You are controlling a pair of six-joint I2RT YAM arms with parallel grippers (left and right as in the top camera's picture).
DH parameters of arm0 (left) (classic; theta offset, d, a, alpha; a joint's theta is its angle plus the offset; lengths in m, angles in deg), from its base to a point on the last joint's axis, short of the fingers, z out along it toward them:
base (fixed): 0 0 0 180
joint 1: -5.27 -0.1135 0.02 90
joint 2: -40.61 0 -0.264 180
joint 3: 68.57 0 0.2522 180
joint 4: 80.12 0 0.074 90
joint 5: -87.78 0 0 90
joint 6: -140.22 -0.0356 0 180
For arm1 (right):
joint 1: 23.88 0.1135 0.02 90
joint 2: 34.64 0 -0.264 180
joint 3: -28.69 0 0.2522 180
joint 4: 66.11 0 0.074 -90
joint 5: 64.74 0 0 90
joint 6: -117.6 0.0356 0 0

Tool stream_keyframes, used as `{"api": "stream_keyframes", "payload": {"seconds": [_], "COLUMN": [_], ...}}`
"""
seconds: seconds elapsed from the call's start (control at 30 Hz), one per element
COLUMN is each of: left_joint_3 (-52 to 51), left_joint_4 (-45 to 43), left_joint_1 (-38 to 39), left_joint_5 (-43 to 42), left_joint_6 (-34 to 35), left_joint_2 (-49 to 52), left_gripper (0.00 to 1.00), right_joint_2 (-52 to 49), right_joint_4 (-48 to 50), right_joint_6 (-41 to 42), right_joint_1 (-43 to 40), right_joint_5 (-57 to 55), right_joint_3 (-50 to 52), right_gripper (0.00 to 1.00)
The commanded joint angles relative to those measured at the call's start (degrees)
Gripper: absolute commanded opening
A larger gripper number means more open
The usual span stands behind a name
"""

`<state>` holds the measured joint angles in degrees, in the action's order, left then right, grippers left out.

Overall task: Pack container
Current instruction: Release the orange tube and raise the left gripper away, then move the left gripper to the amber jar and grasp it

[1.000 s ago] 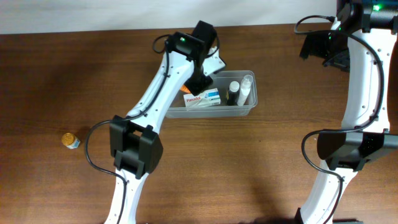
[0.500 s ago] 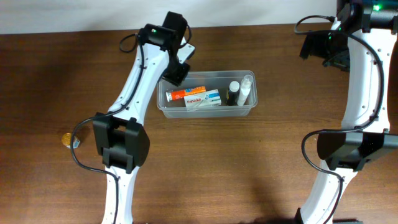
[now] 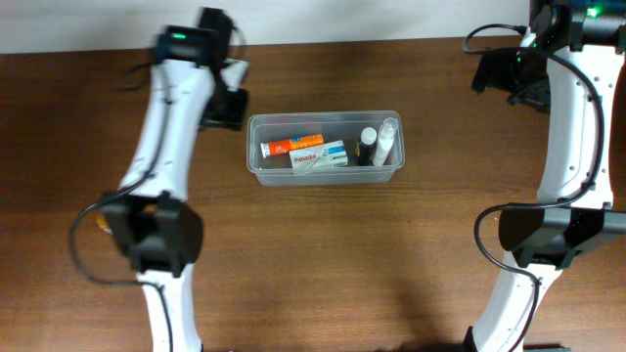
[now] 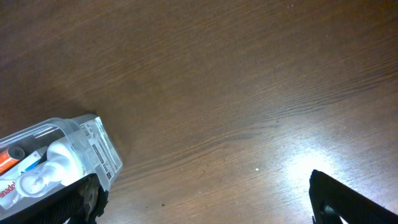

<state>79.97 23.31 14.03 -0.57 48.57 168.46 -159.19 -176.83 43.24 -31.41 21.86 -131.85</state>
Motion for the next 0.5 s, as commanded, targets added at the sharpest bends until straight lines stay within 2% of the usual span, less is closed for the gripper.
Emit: {"api": "stream_keyframes", "payload": {"seconds": [0.0, 0.07, 0.27, 0.47], "left_joint_3": [1.07, 1.01, -3.56, -18.47], "left_joint_4": [3.93, 7.06, 7.06, 6.60], "left_joint_1": [-3.87, -6.38, -9.99, -10.05], "left_joint_5": [2.43, 2.86, 1.40, 14.23], "left_joint_6": [3.65, 4.90, 6.45, 15.52], "left_joint_2": [-4.81, -5.09, -9.27, -22.51], "left_gripper": [0.62, 0.64, 0.65, 0.66], "right_joint_2": [1.29, 1.29, 1.29, 1.29], "right_joint_4": [-0.15, -0.15, -0.15, -0.15], "right_joint_6": [-0.17, -0.17, -0.17, -0.17], "right_joint_1": [-0.04, -0.04, -0.04, -0.04], "right_joint_5": [0.15, 0.15, 0.15, 0.15], "right_joint_3": [-0.66, -0.66, -0.66, -0.66], "right_gripper": [0.98, 0.98, 0.99, 0.98]}}
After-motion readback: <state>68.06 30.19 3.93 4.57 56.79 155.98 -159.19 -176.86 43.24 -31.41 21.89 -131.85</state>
